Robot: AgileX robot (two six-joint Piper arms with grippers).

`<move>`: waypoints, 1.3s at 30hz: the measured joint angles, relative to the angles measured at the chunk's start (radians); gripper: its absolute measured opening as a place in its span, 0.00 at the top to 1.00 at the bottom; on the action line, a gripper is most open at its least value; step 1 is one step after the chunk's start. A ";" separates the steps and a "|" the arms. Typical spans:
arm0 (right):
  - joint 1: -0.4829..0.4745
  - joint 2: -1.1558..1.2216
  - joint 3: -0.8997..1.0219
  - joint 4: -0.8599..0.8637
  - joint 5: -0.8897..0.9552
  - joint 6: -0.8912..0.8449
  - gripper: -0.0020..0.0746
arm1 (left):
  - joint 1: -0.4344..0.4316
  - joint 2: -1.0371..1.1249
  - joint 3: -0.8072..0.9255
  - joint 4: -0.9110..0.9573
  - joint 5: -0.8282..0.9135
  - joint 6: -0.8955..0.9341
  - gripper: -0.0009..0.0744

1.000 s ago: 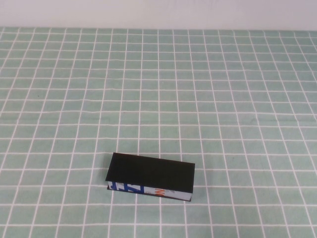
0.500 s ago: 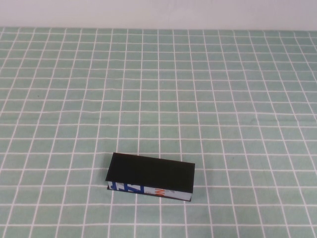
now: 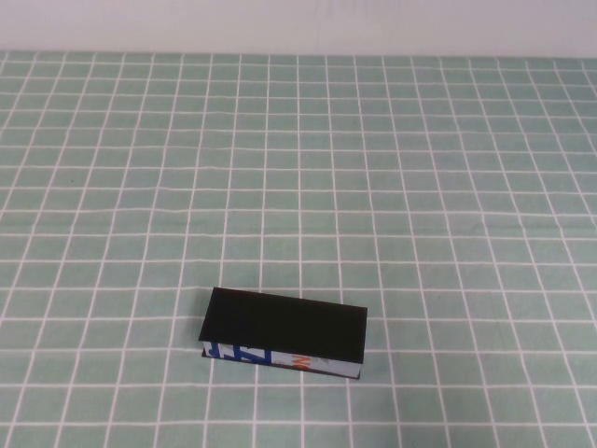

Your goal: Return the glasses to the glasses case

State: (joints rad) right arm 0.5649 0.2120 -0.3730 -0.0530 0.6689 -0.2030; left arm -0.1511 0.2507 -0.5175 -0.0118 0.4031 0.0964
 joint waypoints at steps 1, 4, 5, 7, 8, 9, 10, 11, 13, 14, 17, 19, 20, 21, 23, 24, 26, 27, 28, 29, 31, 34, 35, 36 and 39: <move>0.000 0.000 0.000 0.000 0.000 0.000 0.99 | 0.022 -0.031 0.040 0.034 0.001 -0.033 0.99; 0.000 0.000 0.002 0.000 0.000 0.000 0.99 | 0.081 -0.114 0.160 0.074 -0.003 -0.071 0.99; 0.000 0.000 0.002 0.000 0.000 0.000 0.99 | 0.095 -0.142 0.191 0.074 -0.003 -0.073 0.99; 0.000 0.000 0.002 0.000 0.000 0.000 0.99 | 0.125 -0.192 0.265 0.074 -0.003 -0.078 0.99; 0.000 0.000 0.002 0.000 0.000 0.000 0.99 | 0.136 -0.213 0.293 0.074 -0.003 -0.079 0.99; 0.000 0.000 0.002 0.000 0.000 0.000 0.99 | 0.149 -0.235 0.327 0.072 -0.003 -0.079 0.99; 0.000 0.000 0.002 0.000 0.000 0.000 0.99 | 0.161 -0.250 0.359 0.070 -0.003 -0.084 0.99; 0.000 0.000 0.002 0.000 0.000 0.000 0.99 | 0.171 -0.256 0.383 0.066 -0.005 -0.096 0.99; 0.000 0.000 0.002 0.000 0.000 0.000 0.99 | 0.182 -0.260 0.438 0.057 -0.006 -0.106 0.99; 0.000 0.000 0.002 0.000 0.000 0.000 0.99 | 0.187 -0.260 0.462 0.050 -0.006 -0.109 0.99; 0.000 0.000 0.002 0.002 0.000 0.000 0.99 | 0.188 -0.260 0.513 0.032 -0.006 -0.113 0.99; 0.000 0.000 0.002 0.013 0.000 0.000 0.99 | 0.188 -0.260 0.532 0.019 -0.006 -0.114 0.99; 0.000 0.000 0.002 0.021 0.000 0.000 0.99 | 0.188 -0.262 0.534 0.012 -0.010 -0.115 0.99; 0.000 0.000 0.002 0.026 0.000 0.000 0.99 | 0.183 -0.262 0.533 0.003 -0.013 -0.115 0.99; 0.000 0.000 0.002 0.032 0.000 0.000 0.99 | 0.162 -0.262 0.533 -0.003 -0.015 -0.115 0.99; 0.000 0.000 0.002 0.032 0.000 0.000 0.99 | 0.150 -0.262 0.533 -0.008 -0.017 -0.115 0.99; 0.000 0.000 0.002 0.035 0.000 0.000 0.99 | 0.128 -0.262 0.533 -0.010 -0.017 -0.115 0.99; 0.000 0.000 0.002 0.034 0.000 0.000 0.99 | 0.116 -0.262 0.533 -0.010 -0.017 -0.115 0.99; 0.000 0.000 0.002 0.034 0.000 0.000 0.99 | 0.104 -0.262 0.533 -0.011 -0.017 -0.115 0.99; 0.000 0.000 0.002 0.034 0.000 0.000 0.99 | 0.095 -0.262 0.533 -0.011 -0.017 -0.115 0.99; 0.000 0.000 0.002 0.034 0.000 0.000 0.99 | 0.077 -0.262 0.533 -0.014 -0.017 -0.115 0.99; 0.000 0.000 0.002 0.035 0.000 0.000 0.99 | 0.066 -0.262 0.534 -0.029 -0.017 -0.137 0.99; 0.000 0.000 0.002 0.035 0.000 0.000 0.99 | 0.066 -0.262 0.534 -0.040 -0.017 -0.149 0.99; 0.000 0.000 0.002 0.037 0.000 0.000 0.99 | 0.064 -0.262 0.534 -0.053 -0.017 -0.158 0.99; 0.000 0.000 0.002 0.037 0.000 0.000 0.99 | 0.062 -0.262 0.534 -0.070 -0.017 -0.170 0.99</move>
State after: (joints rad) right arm 0.5649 0.2120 -0.3715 -0.0157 0.6689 -0.2030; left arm -0.0889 -0.0108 0.0165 -0.0817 0.3865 -0.0734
